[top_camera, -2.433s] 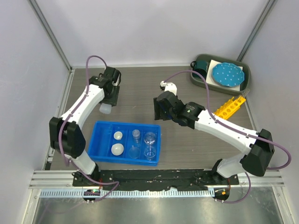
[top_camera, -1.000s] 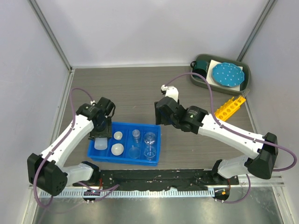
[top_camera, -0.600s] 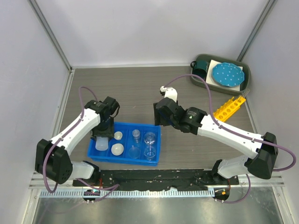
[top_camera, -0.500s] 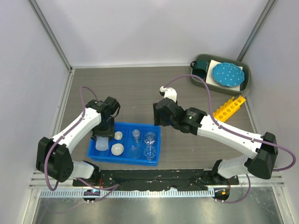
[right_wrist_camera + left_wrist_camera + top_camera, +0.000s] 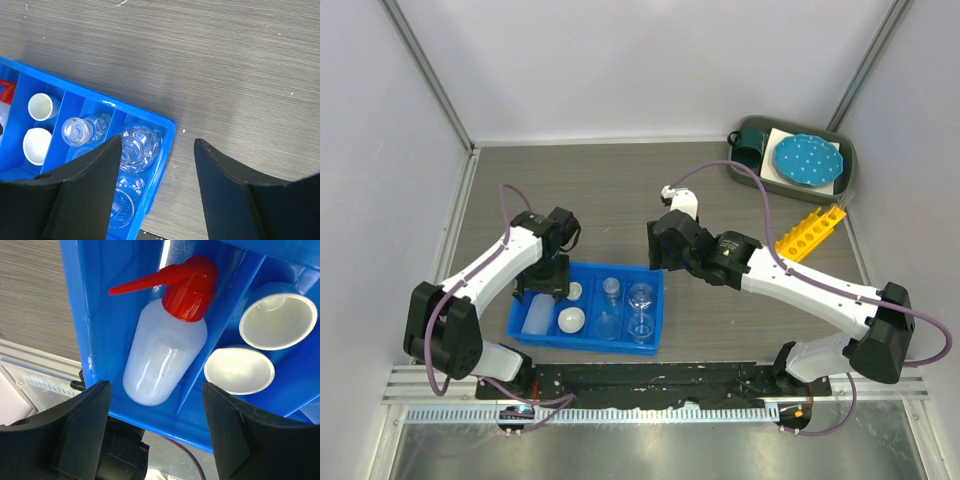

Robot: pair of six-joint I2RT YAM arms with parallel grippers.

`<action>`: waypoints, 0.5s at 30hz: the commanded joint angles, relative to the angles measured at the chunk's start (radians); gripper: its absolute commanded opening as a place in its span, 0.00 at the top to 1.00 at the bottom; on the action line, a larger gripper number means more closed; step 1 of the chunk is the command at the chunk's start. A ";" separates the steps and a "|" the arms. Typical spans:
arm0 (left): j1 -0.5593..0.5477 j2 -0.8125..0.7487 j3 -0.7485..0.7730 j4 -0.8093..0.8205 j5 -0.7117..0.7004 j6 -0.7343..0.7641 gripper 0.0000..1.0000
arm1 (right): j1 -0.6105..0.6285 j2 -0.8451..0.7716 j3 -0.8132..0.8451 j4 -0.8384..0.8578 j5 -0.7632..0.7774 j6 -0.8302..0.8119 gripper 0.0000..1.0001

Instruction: Organize the chemistry lab equipment

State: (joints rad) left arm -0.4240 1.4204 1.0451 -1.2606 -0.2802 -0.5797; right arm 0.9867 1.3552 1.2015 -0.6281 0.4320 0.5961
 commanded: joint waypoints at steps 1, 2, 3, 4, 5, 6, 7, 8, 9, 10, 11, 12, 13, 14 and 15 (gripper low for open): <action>-0.002 -0.018 0.043 -0.008 -0.019 -0.002 0.22 | 0.003 -0.007 0.004 0.038 0.008 -0.005 0.35; -0.002 -0.021 0.044 -0.013 -0.019 -0.002 0.22 | 0.004 -0.008 0.007 0.038 0.010 -0.005 0.35; -0.002 -0.024 0.049 -0.014 -0.019 -0.003 0.22 | 0.004 -0.010 0.009 0.036 0.011 -0.005 0.35; -0.004 -0.034 0.053 -0.016 -0.020 -0.003 0.22 | 0.004 -0.010 0.010 0.034 0.011 -0.005 0.35; -0.002 -0.038 0.058 -0.022 -0.022 -0.006 0.22 | 0.006 -0.013 0.016 0.033 0.013 -0.007 0.35; -0.002 -0.043 0.072 -0.025 -0.022 -0.006 0.22 | 0.003 -0.013 0.021 0.030 0.013 -0.007 0.35; -0.002 -0.055 0.079 -0.028 -0.017 -0.006 0.21 | 0.004 -0.010 0.026 0.027 0.017 -0.009 0.35; -0.004 -0.063 0.088 -0.031 -0.011 -0.005 0.21 | 0.004 -0.008 0.035 0.018 0.020 -0.010 0.35; -0.002 -0.072 0.108 -0.034 -0.010 -0.005 0.20 | 0.004 -0.008 0.039 0.013 0.019 -0.010 0.35; -0.002 -0.089 0.116 -0.034 -0.004 -0.005 0.20 | 0.004 -0.008 0.043 0.007 0.013 -0.010 0.35; -0.002 -0.101 0.125 -0.031 0.002 -0.005 0.19 | 0.003 -0.010 0.049 0.004 0.004 -0.009 0.35; -0.002 -0.113 0.139 -0.028 0.009 0.001 0.17 | 0.003 -0.011 0.049 -0.001 -0.002 -0.004 0.35; -0.002 -0.123 0.144 -0.023 0.021 0.004 0.16 | 0.003 -0.014 0.049 -0.007 -0.022 -0.001 0.35; -0.002 -0.148 0.150 -0.013 0.044 0.009 0.14 | 0.004 -0.014 0.049 -0.013 -0.030 0.001 0.35; -0.002 -0.159 0.158 -0.008 0.056 0.012 0.12 | 0.004 -0.014 0.049 -0.021 -0.035 0.005 0.35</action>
State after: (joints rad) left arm -0.4240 1.3376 1.1461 -1.2755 -0.2680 -0.5739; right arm 0.9863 1.3552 1.2064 -0.6346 0.4221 0.5964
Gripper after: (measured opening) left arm 0.847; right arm 0.650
